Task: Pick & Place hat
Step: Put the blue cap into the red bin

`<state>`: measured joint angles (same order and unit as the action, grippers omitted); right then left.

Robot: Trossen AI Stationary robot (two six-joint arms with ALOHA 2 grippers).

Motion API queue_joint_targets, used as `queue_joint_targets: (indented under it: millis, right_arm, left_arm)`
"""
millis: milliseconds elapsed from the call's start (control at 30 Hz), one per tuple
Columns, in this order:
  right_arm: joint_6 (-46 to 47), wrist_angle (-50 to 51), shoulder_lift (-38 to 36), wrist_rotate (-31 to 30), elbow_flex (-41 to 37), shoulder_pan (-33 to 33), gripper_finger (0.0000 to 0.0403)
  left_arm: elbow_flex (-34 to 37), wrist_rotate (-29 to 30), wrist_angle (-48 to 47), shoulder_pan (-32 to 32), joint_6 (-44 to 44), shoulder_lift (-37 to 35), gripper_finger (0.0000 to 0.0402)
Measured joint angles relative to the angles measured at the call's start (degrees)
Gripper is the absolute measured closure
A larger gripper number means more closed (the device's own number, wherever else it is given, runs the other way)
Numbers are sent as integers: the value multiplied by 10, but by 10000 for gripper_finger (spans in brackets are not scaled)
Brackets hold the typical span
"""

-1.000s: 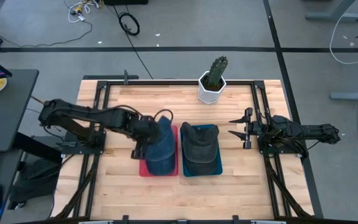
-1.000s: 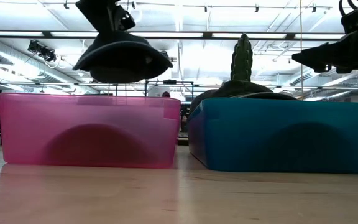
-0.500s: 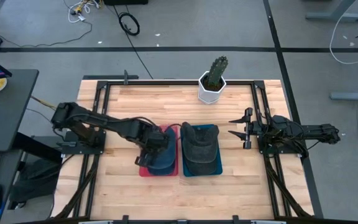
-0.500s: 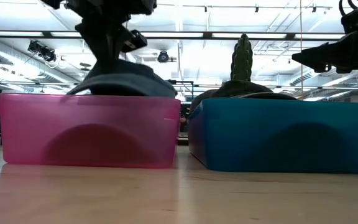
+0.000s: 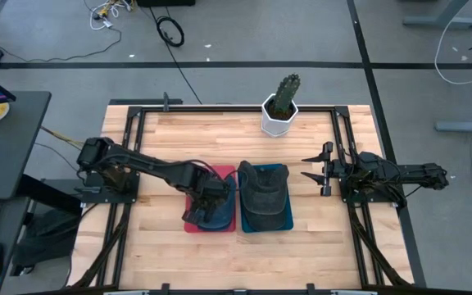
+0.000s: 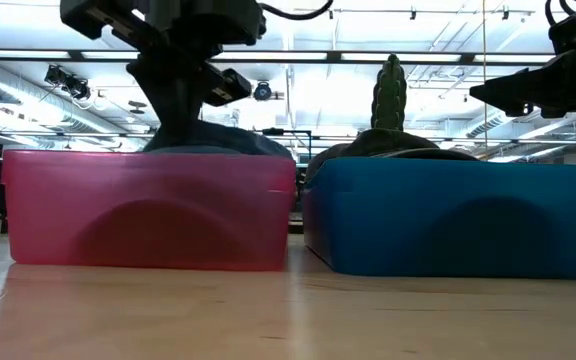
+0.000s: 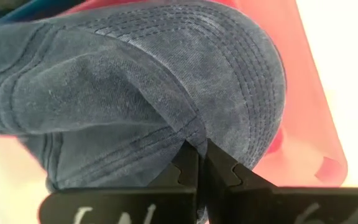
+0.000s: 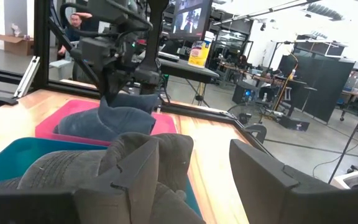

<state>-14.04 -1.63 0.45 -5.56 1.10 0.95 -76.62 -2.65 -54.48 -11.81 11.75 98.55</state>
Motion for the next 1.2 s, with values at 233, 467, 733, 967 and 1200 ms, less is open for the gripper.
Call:
queue_joint_targets:
  millis: [233, 467, 733, 967, 1200]
  right_arm:
    - [0, 0, 0, 0, 0, 0, 202]
    - [0, 1, 0, 0, 0, 0, 202]
    - [0, 0, 0, 0, 0, 0, 202]
    - [0, 0, 0, 0, 0, 0, 202]
    - [0, 0, 0, 0, 0, 0, 202]
  left_arm:
    - [2, -2, -11, 0, -1, 20, 395]
    - [1, 2, -19, 2, 0, 27, 349]
    - [1, 31, -38, 4, -7, 27, 260]
    - [1, 55, -45, 4, -26, 23, 188]
    - [2, 102, -54, 4, -100, 23, 173]
